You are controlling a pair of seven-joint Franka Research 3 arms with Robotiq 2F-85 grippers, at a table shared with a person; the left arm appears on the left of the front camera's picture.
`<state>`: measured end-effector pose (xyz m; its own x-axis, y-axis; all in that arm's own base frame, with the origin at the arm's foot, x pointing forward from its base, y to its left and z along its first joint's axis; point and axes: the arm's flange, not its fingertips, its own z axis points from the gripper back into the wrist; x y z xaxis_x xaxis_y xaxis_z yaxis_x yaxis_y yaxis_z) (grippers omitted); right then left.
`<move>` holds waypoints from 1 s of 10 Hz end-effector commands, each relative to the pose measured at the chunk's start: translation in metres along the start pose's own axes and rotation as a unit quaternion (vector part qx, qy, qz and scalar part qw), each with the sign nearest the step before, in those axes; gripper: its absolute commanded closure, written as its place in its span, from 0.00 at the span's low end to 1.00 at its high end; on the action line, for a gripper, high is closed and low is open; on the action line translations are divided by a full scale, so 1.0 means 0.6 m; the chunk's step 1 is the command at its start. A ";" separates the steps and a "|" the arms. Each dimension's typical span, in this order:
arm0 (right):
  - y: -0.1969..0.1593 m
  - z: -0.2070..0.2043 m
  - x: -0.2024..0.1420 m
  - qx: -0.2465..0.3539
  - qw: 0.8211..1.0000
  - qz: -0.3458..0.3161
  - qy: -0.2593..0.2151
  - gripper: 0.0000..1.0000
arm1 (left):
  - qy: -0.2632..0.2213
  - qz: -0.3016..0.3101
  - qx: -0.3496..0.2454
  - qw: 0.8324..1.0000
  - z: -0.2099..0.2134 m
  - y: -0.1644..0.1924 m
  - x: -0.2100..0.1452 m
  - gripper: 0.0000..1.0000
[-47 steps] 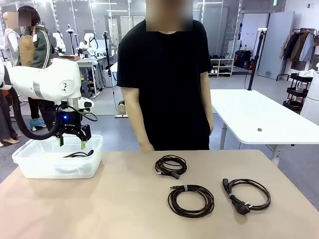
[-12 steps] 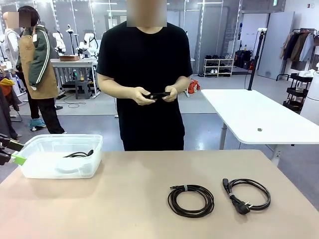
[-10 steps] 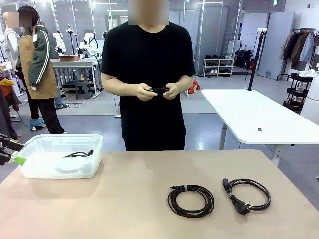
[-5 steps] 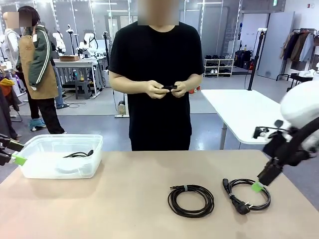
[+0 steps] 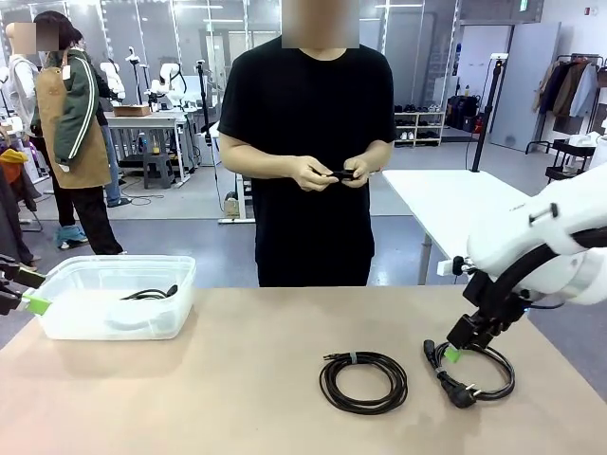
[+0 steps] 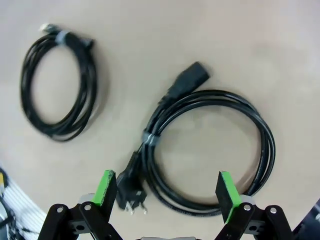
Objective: Organize and store the cables.
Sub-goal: Place the Power Cable into the Organizing box.
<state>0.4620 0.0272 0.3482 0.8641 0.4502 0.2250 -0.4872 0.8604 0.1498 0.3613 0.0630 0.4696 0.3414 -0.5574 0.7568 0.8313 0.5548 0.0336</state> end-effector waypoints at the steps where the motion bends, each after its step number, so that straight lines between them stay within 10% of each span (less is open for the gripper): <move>1: 0.008 -0.026 0.043 -0.033 0.997 -0.062 0.014 0.00 | 0.001 0.008 -0.007 1.000 0.001 0.001 0.005 0.00; 10: 0.065 -0.091 0.074 -0.096 0.986 -0.130 0.051 0.00 | 0.001 0.008 -0.007 1.000 0.001 0.001 0.005 0.00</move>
<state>0.4871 0.0829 0.3147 0.9612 0.2558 0.1035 -0.2599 0.9653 0.0273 0.3613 0.0630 0.4695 0.3415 -0.5574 0.7568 0.8313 0.5548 0.0335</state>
